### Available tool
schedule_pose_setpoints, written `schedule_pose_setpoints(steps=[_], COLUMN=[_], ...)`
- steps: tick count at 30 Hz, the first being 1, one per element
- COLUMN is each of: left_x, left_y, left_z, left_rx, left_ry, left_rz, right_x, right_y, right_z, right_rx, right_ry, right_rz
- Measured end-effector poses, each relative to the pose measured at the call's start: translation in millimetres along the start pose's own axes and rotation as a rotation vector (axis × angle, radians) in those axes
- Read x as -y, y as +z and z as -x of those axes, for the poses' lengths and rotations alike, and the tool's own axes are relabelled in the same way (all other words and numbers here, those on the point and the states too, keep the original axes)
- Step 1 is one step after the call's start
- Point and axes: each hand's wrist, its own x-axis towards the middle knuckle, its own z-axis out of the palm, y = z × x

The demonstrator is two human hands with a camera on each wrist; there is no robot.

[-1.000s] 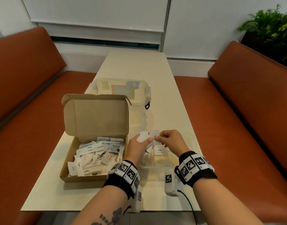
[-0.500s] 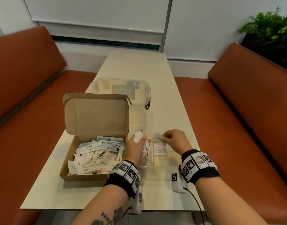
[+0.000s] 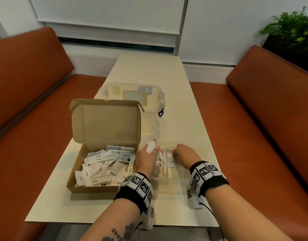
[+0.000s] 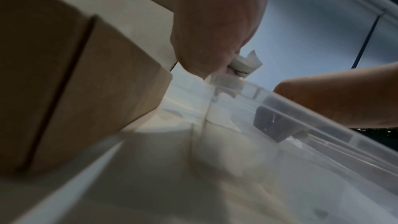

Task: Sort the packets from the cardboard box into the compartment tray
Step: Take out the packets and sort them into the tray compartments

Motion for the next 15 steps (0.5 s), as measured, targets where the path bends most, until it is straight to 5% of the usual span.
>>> schedule_pose_setpoints(steps=[15], left_x=[0.2], left_y=[0.0], left_z=[-1.9], left_rx=[0.003], left_ry=[-0.009], left_rz=[0.029], right_x=[-10.6], right_y=[16.9], right_z=[4.9], right_rx=[-0.117], right_ry=[-0.036], right_rz=[-0.101])
